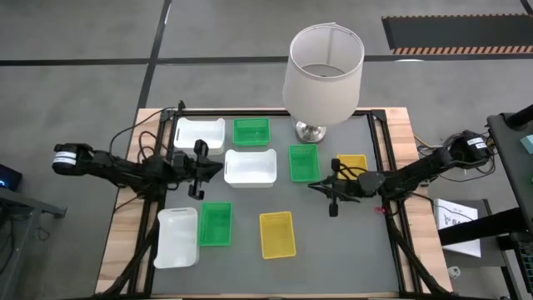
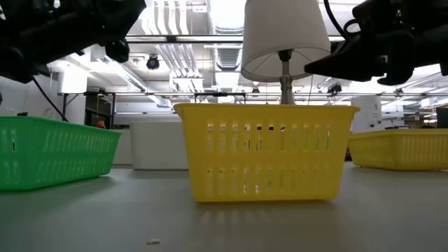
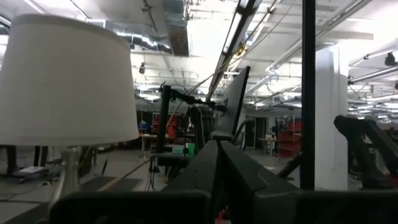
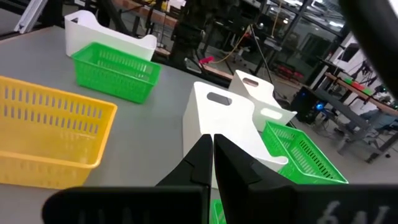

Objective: Stack baskets by color
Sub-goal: Stack the bottom green bin on the middle green bin

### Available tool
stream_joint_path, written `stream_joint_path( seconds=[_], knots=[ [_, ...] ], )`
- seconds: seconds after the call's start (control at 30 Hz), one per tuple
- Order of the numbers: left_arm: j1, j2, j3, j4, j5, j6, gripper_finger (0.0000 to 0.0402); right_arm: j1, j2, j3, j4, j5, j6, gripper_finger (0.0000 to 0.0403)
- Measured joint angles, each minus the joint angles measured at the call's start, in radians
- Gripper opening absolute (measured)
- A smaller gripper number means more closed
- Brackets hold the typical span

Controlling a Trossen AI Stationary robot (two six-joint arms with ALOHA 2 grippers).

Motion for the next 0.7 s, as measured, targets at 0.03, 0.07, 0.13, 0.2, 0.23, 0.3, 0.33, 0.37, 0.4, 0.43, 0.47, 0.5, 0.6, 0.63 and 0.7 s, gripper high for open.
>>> stream_joint_path(
  seconds=[0.03,0.07,0.13,0.2,0.23,0.3,0.33,0.37,0.4,0.43,0.47,0.5,0.6,0.63,0.7],
  knots=[
    [0.000,0.008,0.002,0.001,0.000,0.000,0.0002,0.000,0.000,0.000,0.000,0.000,-0.003,0.0009],
    [0.000,0.017,0.006,0.001,0.000,0.000,0.0002,0.000,0.000,0.000,0.000,0.000,-0.004,0.0009],
    [0.000,0.034,0.014,0.006,-0.002,0.000,0.0002,0.000,0.000,0.000,0.000,0.000,-0.005,0.0009],
    [0.000,0.055,0.028,0.016,-0.005,0.000,0.0002,0.000,0.000,0.000,0.000,0.000,-0.005,0.0009],
    [0.000,0.067,0.036,0.017,-0.006,0.000,0.0002,0.000,0.000,0.000,0.000,0.000,-0.005,0.0009],
    [0.000,0.091,0.055,0.018,-0.006,0.000,0.0002,0.000,0.000,0.002,0.000,0.000,-0.005,0.0009],
    [0.000,0.104,0.064,0.018,-0.006,0.000,0.0002,0.000,0.000,0.007,0.000,0.000,-0.005,0.0009],
    [0.000,0.118,0.071,0.017,-0.006,-0.001,0.0002,0.000,-0.001,0.014,0.000,0.000,-0.005,0.0009],
    [0.000,0.133,0.079,0.017,-0.006,-0.002,0.0002,0.000,-0.001,0.022,0.001,-0.001,-0.008,0.0009],
    [0.000,0.148,0.088,0.017,-0.006,-0.009,0.0002,0.000,-0.001,0.028,0.001,-0.004,-0.015,0.0009],
    [0.000,0.165,0.098,0.018,-0.006,-0.024,0.0002,0.000,-0.001,0.034,0.001,-0.015,-0.028,0.0009],
    [0.000,0.180,0.110,0.017,-0.006,-0.028,0.0002,0.000,-0.001,0.041,0.000,-0.024,-0.038,0.0009],
    [0.000,0.228,0.149,0.018,-0.006,-0.080,0.0002,-0.001,-0.001,0.067,0.001,-0.027,-0.081,0.0009],
    [0.000,0.247,0.164,0.018,-0.006,-0.104,0.0002,-0.002,-0.001,0.075,0.001,-0.027,-0.094,0.0009],
    [-0.001,0.284,0.191,0.016,-0.003,-0.150,0.0002,-0.007,-0.001,0.090,0.000,-0.027,-0.127,0.0009]
  ],
)
